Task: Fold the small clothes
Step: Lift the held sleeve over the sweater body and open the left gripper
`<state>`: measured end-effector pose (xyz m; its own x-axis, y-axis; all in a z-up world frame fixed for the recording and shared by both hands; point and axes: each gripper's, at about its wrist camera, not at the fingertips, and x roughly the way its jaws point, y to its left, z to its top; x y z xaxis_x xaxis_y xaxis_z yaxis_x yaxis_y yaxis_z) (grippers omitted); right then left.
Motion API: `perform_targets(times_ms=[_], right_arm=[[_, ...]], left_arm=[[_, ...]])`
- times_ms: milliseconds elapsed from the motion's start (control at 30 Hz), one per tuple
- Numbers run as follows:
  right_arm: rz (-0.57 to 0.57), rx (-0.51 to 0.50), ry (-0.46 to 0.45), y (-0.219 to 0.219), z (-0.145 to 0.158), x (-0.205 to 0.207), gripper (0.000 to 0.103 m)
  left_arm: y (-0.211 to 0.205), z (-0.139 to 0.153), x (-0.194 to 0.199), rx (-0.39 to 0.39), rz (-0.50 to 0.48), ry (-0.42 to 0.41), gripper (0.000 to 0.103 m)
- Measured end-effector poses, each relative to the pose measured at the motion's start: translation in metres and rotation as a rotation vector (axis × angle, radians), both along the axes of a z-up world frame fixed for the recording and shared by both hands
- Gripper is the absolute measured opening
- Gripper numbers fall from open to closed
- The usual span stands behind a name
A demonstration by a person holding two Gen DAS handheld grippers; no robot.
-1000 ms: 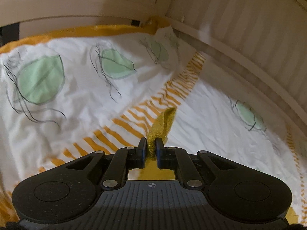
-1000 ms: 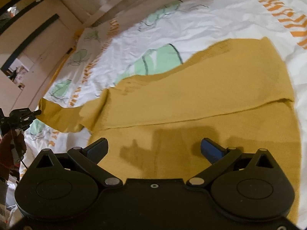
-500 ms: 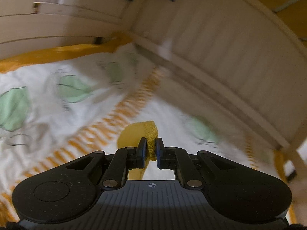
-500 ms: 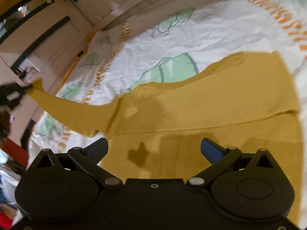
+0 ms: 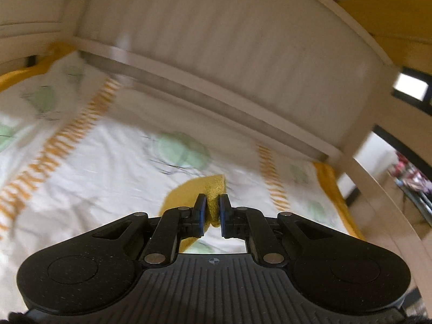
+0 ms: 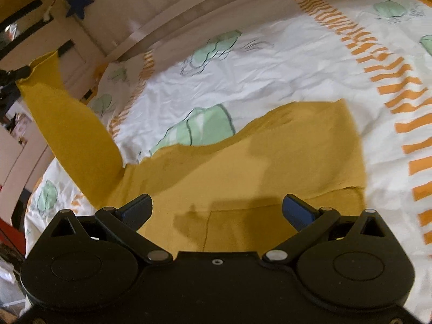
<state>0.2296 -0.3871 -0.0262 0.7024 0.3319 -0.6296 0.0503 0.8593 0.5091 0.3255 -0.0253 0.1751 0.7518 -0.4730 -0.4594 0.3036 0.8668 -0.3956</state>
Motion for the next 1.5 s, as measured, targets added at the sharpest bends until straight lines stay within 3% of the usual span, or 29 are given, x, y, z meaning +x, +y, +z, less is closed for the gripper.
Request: perform_targets(times_ms=[200,433,567,733,933,1133,1300,1433,1500], right_arm=[[-0.097,-0.025,0.015,-0.03,0.013,-0.003,0.103],[-0.195,0.009,0.024,-0.063,0.017,-0.006,0.103],[-0.21,0.027,0.03,-0.071,0.017,-0.005,0.103],[-0.222,0.036,0.033,-0.076,0.017,-0.008,0.103],[-0.229,0.048,0.047,-0.08,0.011,-0.005,0.103],[-0.213,0.038,0.047,-0.075,0.002,-0.001,0.103],[-0.178,0.01,0.068,-0.064,-0.009,0.006,0.103],[-0.14,-0.014,0.084,-0.053,-0.021,0.01,0.103],[-0.123,-0.028,0.081,-0.047,-0.026,0.011,0.103]], left_arm=[[-0.07,-0.021,0.001,0.004,-0.096,0.035,0.01],[-0.136,-0.072,0.008,0.004,-0.172,0.135,0.01],[-0.161,-0.092,0.005,0.004,-0.259,0.185,0.025],[-0.173,-0.095,-0.005,0.039,-0.329,0.172,0.029],[-0.147,-0.092,-0.018,0.048,-0.306,0.141,0.03],[-0.086,-0.12,-0.031,0.175,-0.159,0.131,0.034],[-0.032,-0.166,-0.041,0.258,-0.055,0.238,0.034],[-0.004,-0.2,-0.052,0.321,-0.029,0.309,0.035],[0.007,-0.213,-0.056,0.348,-0.009,0.326,0.046]])
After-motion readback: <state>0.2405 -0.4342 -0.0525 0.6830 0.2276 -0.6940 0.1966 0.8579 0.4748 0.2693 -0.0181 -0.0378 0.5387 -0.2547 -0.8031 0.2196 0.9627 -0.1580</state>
